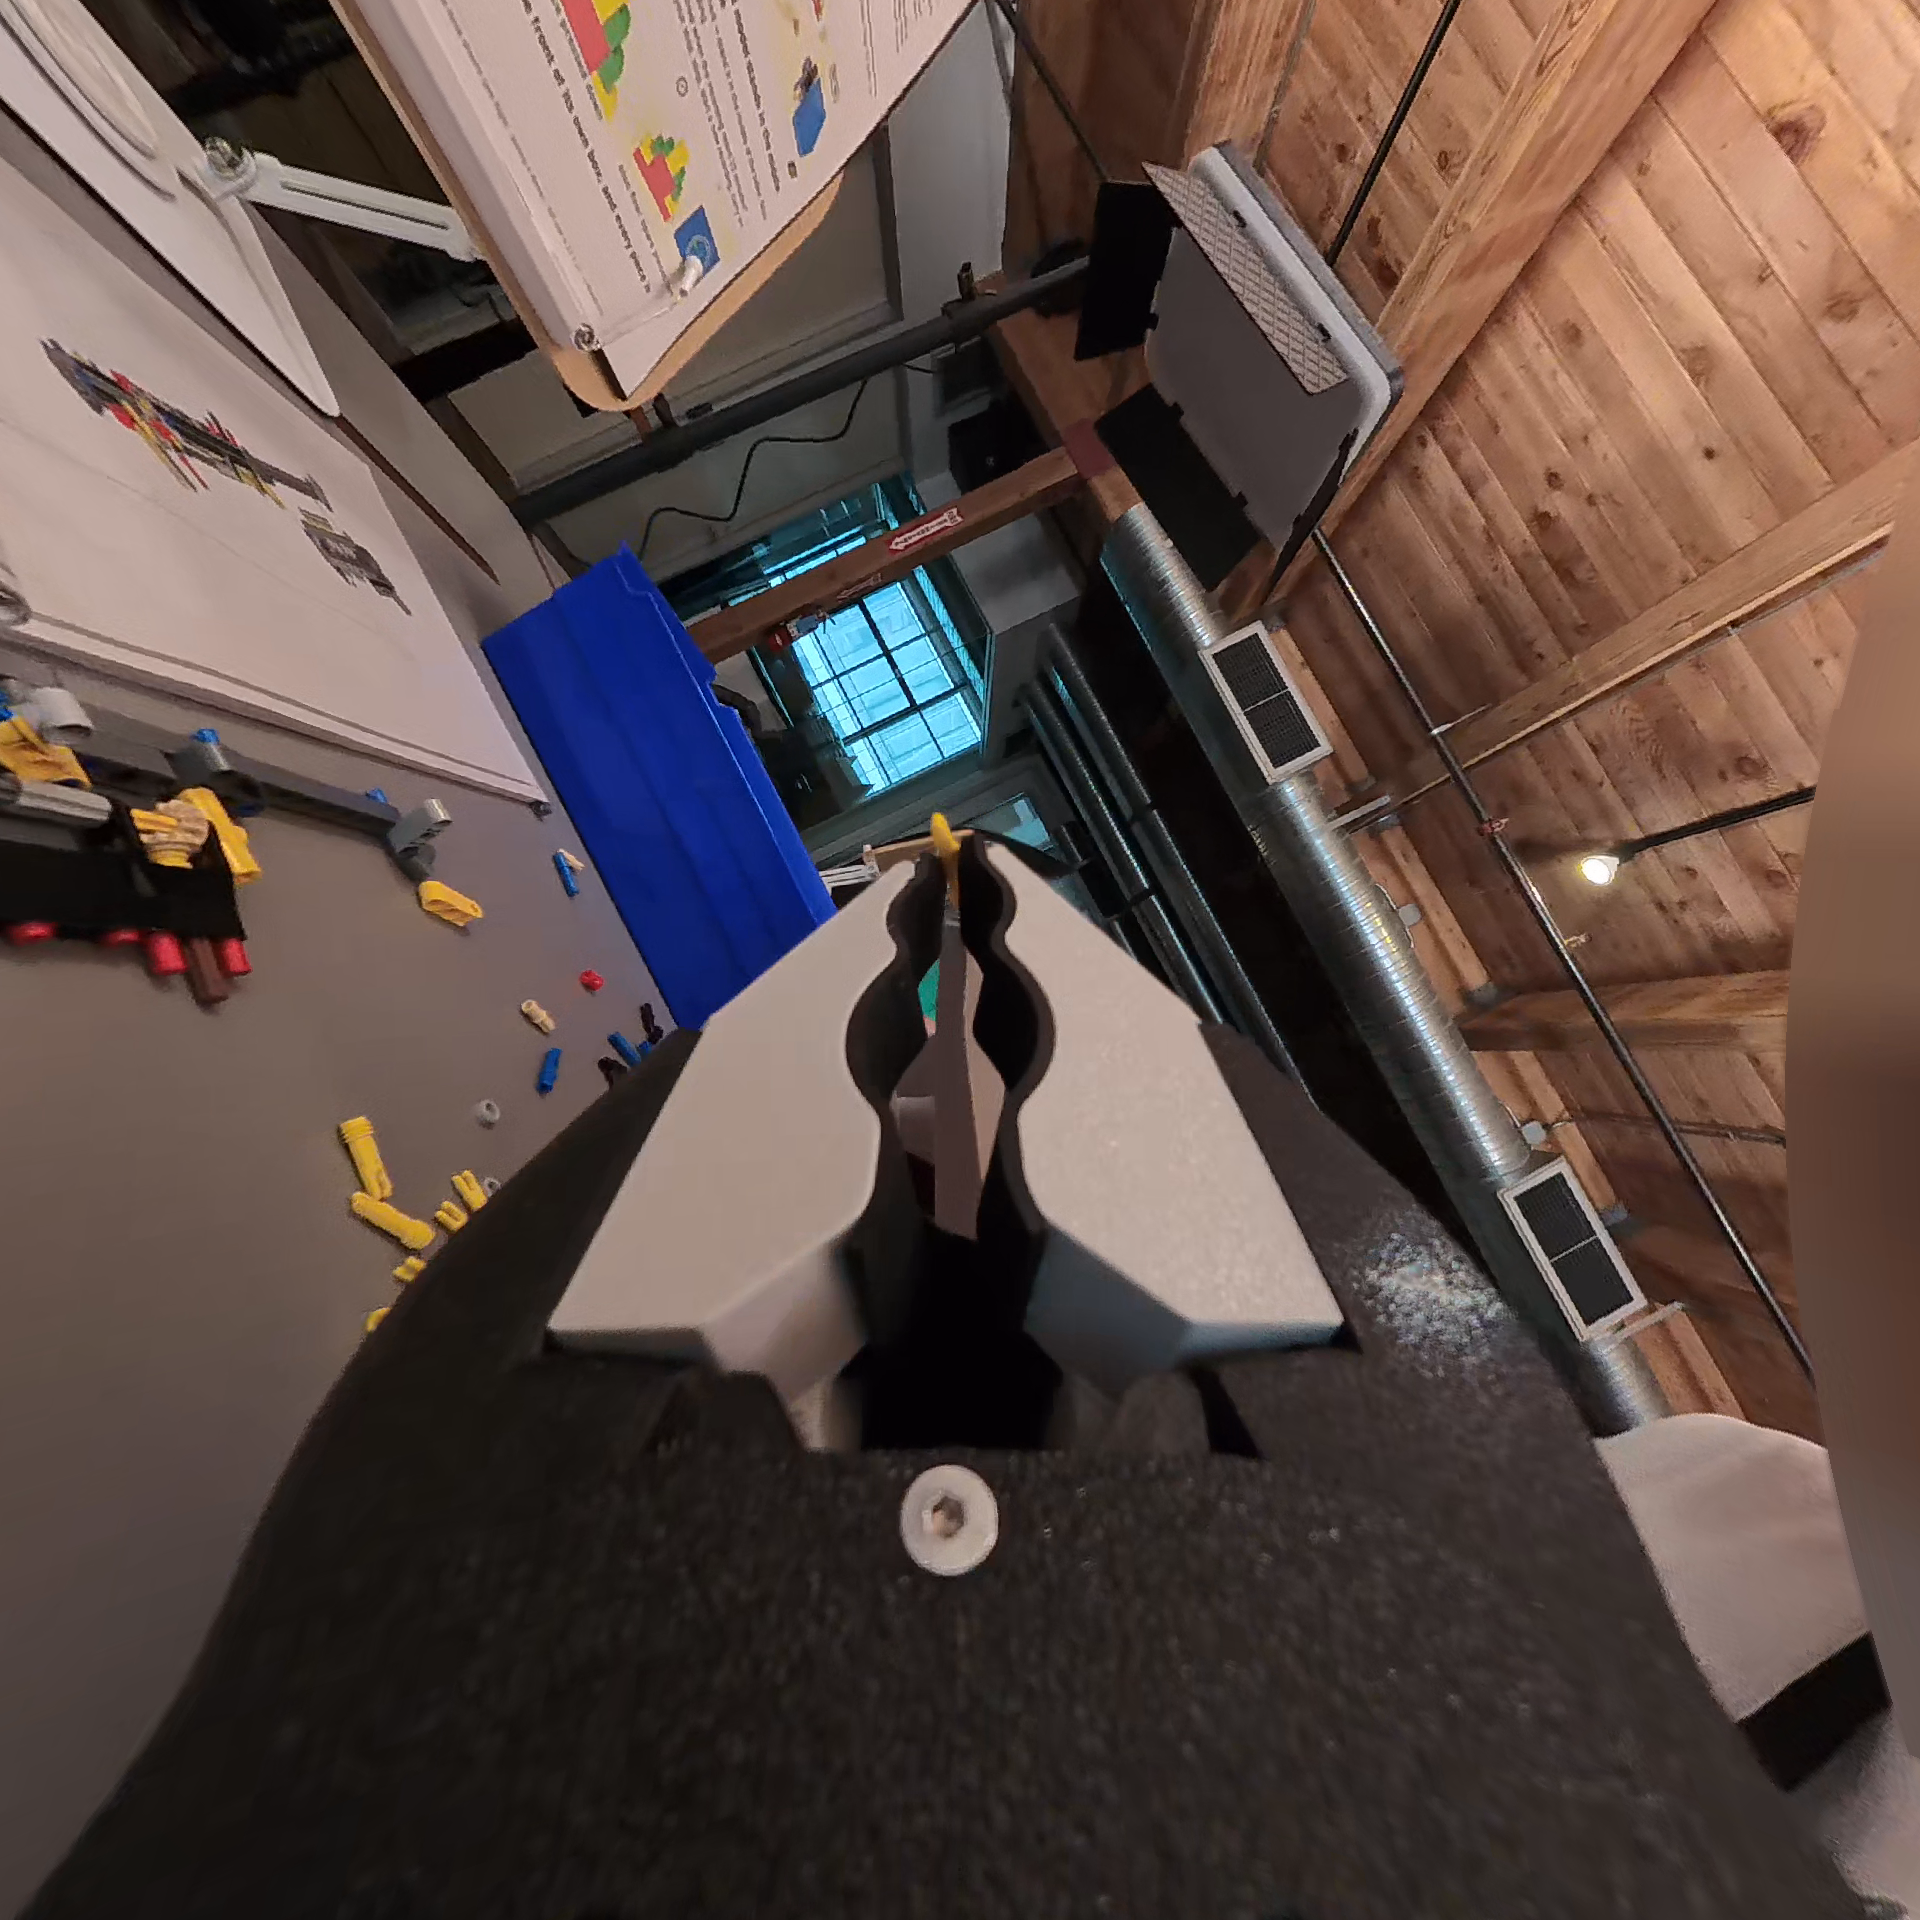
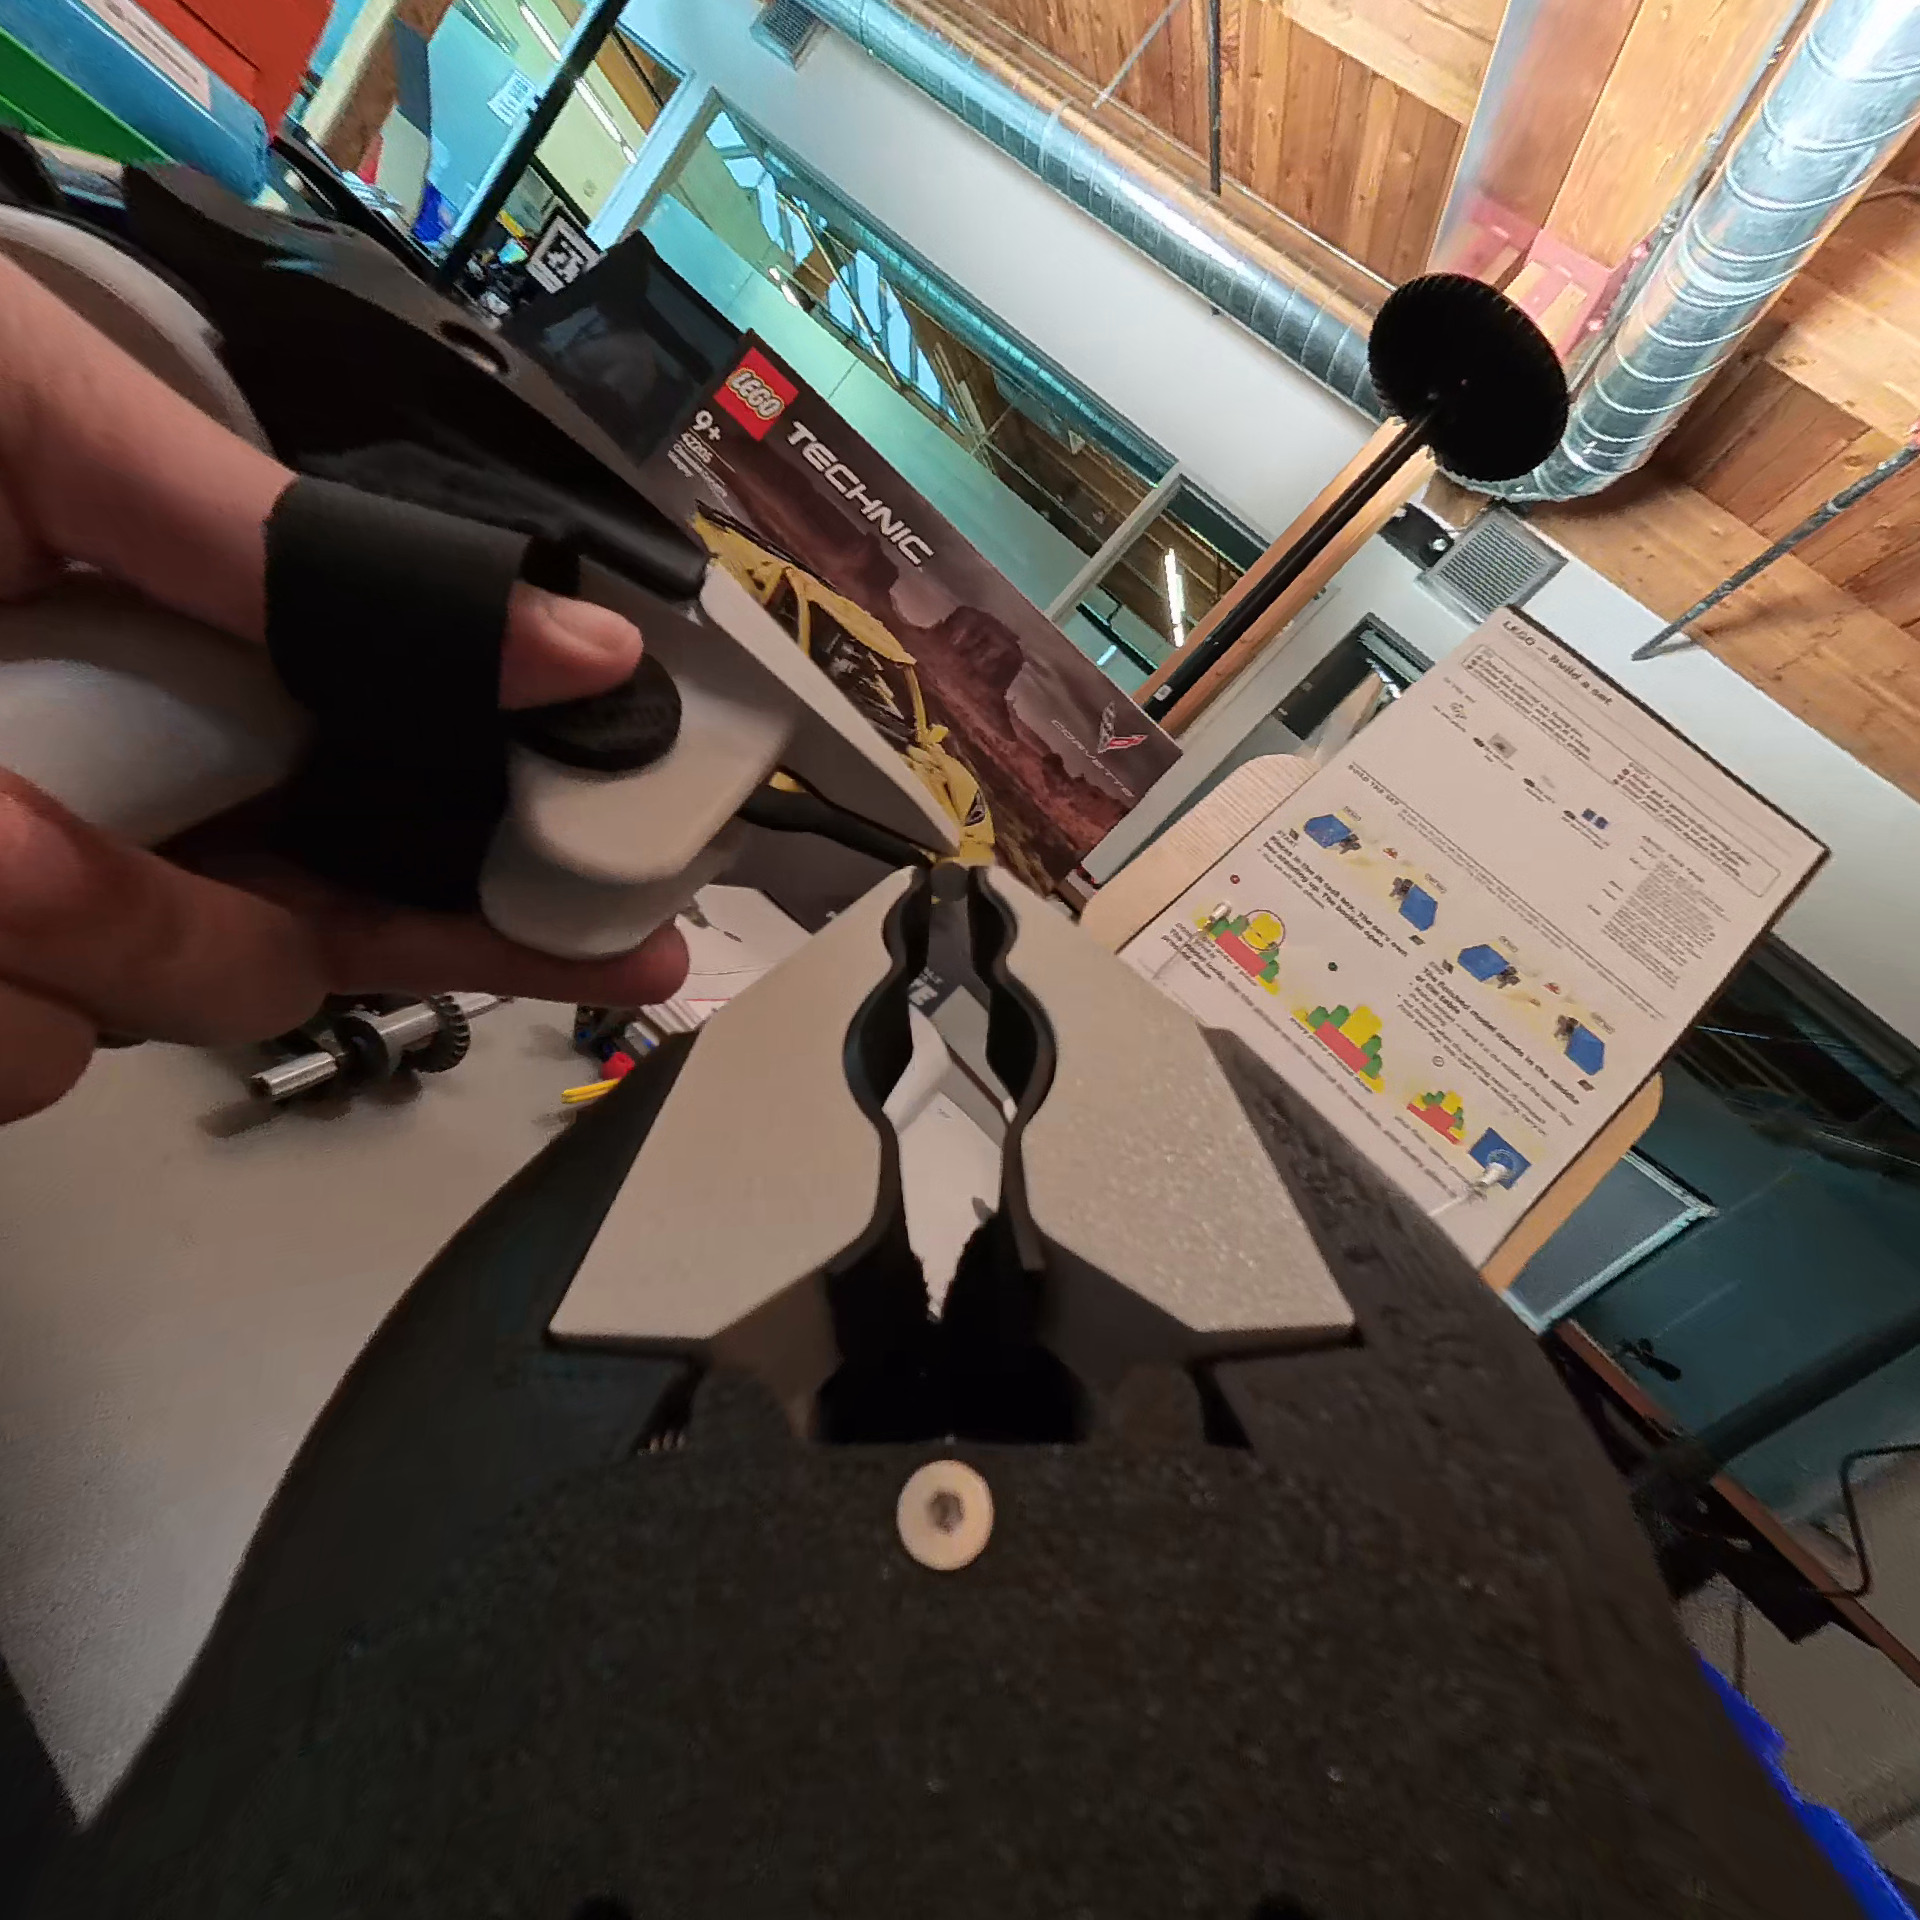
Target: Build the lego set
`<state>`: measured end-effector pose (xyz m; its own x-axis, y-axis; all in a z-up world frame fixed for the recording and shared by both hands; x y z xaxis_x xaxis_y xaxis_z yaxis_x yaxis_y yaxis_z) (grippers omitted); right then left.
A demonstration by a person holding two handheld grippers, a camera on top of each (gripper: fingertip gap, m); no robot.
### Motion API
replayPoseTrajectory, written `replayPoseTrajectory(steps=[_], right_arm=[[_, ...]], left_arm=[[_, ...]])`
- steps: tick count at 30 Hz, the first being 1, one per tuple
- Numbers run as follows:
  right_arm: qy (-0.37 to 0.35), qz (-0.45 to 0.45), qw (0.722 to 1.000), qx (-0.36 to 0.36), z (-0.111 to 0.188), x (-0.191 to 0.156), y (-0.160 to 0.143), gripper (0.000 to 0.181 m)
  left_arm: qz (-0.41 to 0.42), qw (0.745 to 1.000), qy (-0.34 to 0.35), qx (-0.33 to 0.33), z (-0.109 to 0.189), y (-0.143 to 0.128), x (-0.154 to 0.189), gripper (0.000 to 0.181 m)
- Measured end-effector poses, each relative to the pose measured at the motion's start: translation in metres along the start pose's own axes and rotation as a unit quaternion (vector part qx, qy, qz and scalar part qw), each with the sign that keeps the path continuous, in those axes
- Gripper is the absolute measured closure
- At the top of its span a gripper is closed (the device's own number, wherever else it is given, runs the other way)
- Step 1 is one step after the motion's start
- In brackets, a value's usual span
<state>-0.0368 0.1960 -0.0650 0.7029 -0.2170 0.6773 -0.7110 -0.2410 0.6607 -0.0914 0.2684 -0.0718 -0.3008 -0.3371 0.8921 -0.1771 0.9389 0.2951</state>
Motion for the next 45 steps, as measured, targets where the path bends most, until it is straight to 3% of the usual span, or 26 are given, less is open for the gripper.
replayPoseTrajectory(steps=[7, 12, 16, 19, 21, 23, 27, 29, 31, 33, 35, 38, 40, 42, 45], right_arm=[[0.026, -0.058, 0.997, 0.036, 0.002, 0.003, 0.002, 0.175], [0.023, -0.040, 0.998, 0.032, 0.003, 0.002, 0.002, 0.175], [0.018, -0.110, 0.993, 0.027, 0.009, 0.012, -0.004, 0.175], [-0.003, -0.192, 0.980, 0.046, 0.017, 0.032, -0.010, 0.175], [-0.017, -0.239, 0.971, 0.015, 0.024, 0.047, -0.025, 0.175], [-0.025, -0.244, 0.970, 0.001, 0.032, 0.061, -0.038, 0.175], [-0.033, -0.278, 0.960, -0.007, 0.038, 0.071, -0.053, 0.175], [-0.019, -0.275, 0.961, -0.016, 0.034, 0.065, -0.054, 0.175], [-0.005, -0.259, 0.966, -0.012, 0.030, 0.059, -0.051, 0.175], [0.010, -0.253, 0.967, -0.013, 0.028, 0.054, -0.049, 0.175], [0.011, -0.241, 0.970, -0.010, 0.029, 0.052, -0.048, 0.175], [0.008, -0.241, 0.970, -0.004, 0.032, 0.053, -0.046, 0.175], [0.003, -0.252, 0.968, 0.001, 0.033, 0.056, -0.046, 0.175], [0.006, -0.265, 0.964, 0.000, 0.033, 0.056, -0.047, 0.175], [0.008, -0.266, 0.964, 0.002, 0.033, 0.056, -0.047, 0.175]], left_arm=[[0.038, 0.996, -0.038, -0.070, -0.004, 0.000, -0.003, 0.179], [0.104, 0.992, -0.043, -0.051, -0.002, -0.006, -0.009, 0.181], [0.038, 0.997, -0.025, -0.054, 0.004, 0.003, -0.009, 0.181], [-0.079, 0.990, 0.043, -0.109, 0.013, 0.011, -0.012, 0.181], [-0.194, 0.957, 0.102, -0.188, 0.024, 0.014, -0.014, 0.181], [-0.320, 0.901, 0.164, -0.244, 0.038, 0.021, -0.017, 0.181], [-0.525, 0.772, 0.258, -0.249, 0.071, 0.045, -0.015, 0.179], [-0.565, 0.735, 0.289, -0.238, 0.087, 0.050, -0.012, 0.174], [-0.569, 0.739, 0.287, -0.217, 0.096, 0.047, -0.007, 0.158], [-0.561, 0.768, 0.243, -0.192, 0.094, 0.036, 0.002, 0.149], [-0.558, 0.787, 0.205, -0.166, 0.089, 0.028, 0.003, 0.109], [-0.531, 0.804, 0.141, -0.227, 0.079, 0.006, -0.002, 0.093], [-0.572, 0.758, 0.121, -0.288, 0.072, 0.002, -0.004, 0.119], [-0.632, 0.675, 0.079, -0.374, 0.064, 0.000, -0.011, 0.160], [-0.620, 0.584, 0.015, -0.524, 0.058, -0.008, -0.032, 0.159]])
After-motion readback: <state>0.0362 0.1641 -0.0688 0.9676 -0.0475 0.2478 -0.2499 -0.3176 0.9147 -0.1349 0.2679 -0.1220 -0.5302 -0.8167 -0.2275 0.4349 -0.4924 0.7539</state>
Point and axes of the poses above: each gripper's, where its closed fingertips meet, z back along the fingers, y out of its top, x = y × z across the jaws, the point moved 7 cm from there along z, back along the fingers, and after that the axes turned 10 degrees about x, right-handed, at the moved point
